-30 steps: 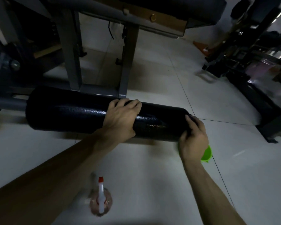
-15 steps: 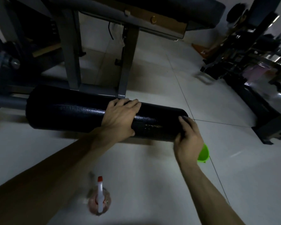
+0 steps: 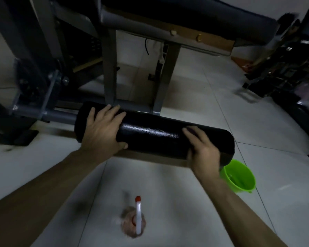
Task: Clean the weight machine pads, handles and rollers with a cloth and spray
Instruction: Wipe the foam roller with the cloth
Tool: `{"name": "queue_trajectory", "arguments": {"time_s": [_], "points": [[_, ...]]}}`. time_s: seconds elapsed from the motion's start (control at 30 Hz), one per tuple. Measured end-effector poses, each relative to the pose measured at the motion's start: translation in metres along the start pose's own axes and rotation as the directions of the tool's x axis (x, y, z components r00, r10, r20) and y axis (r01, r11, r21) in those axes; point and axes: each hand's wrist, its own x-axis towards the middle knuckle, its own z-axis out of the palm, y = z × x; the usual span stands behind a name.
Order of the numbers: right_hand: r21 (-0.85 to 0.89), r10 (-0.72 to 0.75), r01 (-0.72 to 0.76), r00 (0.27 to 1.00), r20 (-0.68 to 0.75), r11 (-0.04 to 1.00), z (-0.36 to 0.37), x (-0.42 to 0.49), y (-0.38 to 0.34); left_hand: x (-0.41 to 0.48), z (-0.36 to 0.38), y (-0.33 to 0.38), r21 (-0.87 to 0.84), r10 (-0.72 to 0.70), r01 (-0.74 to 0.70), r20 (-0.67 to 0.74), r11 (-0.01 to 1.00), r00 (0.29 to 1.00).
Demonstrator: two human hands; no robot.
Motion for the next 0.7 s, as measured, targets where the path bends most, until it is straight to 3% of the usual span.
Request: {"name": "queue_trajectory", "arguments": {"time_s": [0.07, 0.13, 0.3, 0.37, 0.5, 0.6, 0.7], "points": [[-0.008, 0.128, -0.129, 0.991, -0.045, 0.992, -0.006, -0.004, 0.003, -0.004, 0.003, -0.010, -0.011, -0.024, 0.024, -0.016, 1.000, 1.000], [-0.001, 0.121, -0.121, 0.991, -0.049, 0.993, 0.004, -0.001, -0.019, -0.005, 0.006, -0.014, -0.022, -0.030, 0.029, -0.035, 0.999, 0.999], [0.039, -0.149, 0.146, 0.985, 0.082, 0.988, 0.060, 0.032, -0.115, -0.001, 0.007, -0.011, -0.056, -0.026, 0.024, -0.037, 0.998, 0.999], [0.097, -0.201, 0.189, 0.970, 0.138, 0.977, 0.078, 0.046, -0.151, -0.005, 0.006, -0.016, -0.099, -0.022, 0.015, -0.068, 0.995, 0.997], [0.067, -0.378, 0.372, 0.909, 0.173, 0.926, 0.065, 0.045, -0.130, -0.024, 0.001, -0.044, -0.159, -0.121, 0.096, -0.155, 0.983, 0.980], [-0.015, -0.283, 0.286, 0.954, 0.100, 0.958, 0.036, 0.029, -0.079, -0.040, -0.002, -0.068, -0.434, -0.375, 0.287, -0.128, 0.854, 0.918], [-0.034, -0.140, 0.143, 0.988, 0.066, 0.989, 0.029, 0.022, -0.069, -0.045, 0.004, -0.076, -0.633, -0.494, 0.367, -0.027, 0.681, 0.869]]}}
